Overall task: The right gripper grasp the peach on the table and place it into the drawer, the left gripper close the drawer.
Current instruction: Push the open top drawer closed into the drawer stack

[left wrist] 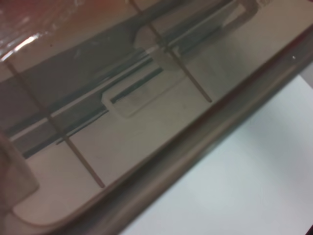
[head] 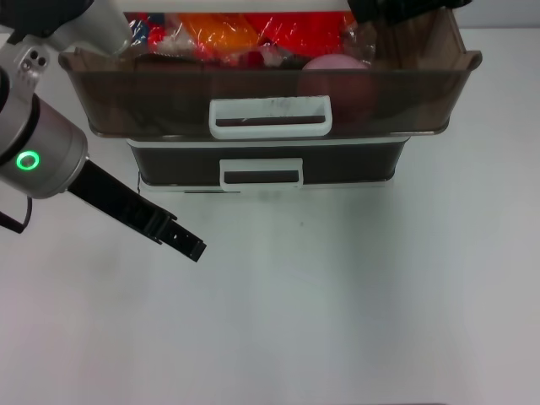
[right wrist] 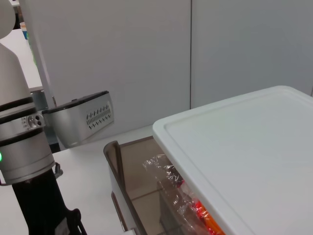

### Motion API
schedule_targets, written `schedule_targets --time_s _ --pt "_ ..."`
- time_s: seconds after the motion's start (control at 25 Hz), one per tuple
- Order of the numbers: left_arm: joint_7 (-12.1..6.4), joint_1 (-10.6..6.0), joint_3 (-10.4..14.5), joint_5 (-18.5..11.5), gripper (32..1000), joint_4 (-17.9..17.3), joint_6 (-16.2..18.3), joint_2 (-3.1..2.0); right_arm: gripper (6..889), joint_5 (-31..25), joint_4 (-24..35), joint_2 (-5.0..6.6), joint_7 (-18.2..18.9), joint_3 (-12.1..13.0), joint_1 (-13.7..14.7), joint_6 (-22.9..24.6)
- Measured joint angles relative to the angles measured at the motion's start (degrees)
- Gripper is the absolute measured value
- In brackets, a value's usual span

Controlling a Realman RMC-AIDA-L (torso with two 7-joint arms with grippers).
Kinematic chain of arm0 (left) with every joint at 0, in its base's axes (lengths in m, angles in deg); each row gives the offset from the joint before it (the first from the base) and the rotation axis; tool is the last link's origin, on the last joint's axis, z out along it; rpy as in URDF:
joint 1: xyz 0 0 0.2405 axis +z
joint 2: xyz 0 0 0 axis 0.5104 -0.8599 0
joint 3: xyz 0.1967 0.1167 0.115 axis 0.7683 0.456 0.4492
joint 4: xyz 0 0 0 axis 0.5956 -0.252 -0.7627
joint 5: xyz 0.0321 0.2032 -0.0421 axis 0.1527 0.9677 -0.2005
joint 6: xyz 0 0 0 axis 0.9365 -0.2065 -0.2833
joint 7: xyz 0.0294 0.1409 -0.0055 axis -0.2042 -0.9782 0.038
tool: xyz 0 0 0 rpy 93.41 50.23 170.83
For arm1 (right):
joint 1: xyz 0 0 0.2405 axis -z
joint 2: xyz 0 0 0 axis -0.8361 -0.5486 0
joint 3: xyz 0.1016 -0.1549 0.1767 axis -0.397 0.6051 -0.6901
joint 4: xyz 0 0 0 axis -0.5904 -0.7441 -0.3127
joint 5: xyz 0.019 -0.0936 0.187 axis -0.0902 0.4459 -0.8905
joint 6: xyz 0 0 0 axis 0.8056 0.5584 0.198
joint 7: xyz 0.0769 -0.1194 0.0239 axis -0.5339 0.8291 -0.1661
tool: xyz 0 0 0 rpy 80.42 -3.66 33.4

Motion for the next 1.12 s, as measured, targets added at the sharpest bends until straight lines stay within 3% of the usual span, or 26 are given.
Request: schedule_targets --time_s 0.12,0.24,0.44,0.64,0.76,0.88,1.12 --pt "0.0 0.06 0.0 0.0 814 0.0 -0.1 -0.02 867 0.0 2.0 0.04 -0.8 -0.4 0.6 0.4" --pt "0.0 0.15 0.0 0.0 814 0.0 -0.1 -0.04 868 0.0 7.6 0.65 -3.4 -1.2 3.5 0.8" --pt "-0.04 0.4 0.0 0.0 814 0.0 -0.3 -0.04 866 0.5 18.2 2.47 -8.5 -4.1 11.8 2.1" --pt "-0.08 1.53 0.0 -0.1 814 -0.4 -0.4 -0.04 857 3.0 21.1 3.55 -10.2 -5.0 18.7 2.5" --pt "-0.05 2.1 0.0 -0.7 813 -0.7 -0.1 -0.04 857 7.0 18.8 3.49 -8.9 -4.8 20.7 2.5" --pt "0.31 2.66 -0.3 -2.4 813 -2.1 0.7 -0.07 857 11.5 11.3 3.08 -4.7 -4.7 21.0 2.3" --pt "1.89 3.25 -1.4 -3.2 813 -8.3 4.1 0.0 857 14.9 -7.4 2.46 3.8 -4.6 18.1 0.0"
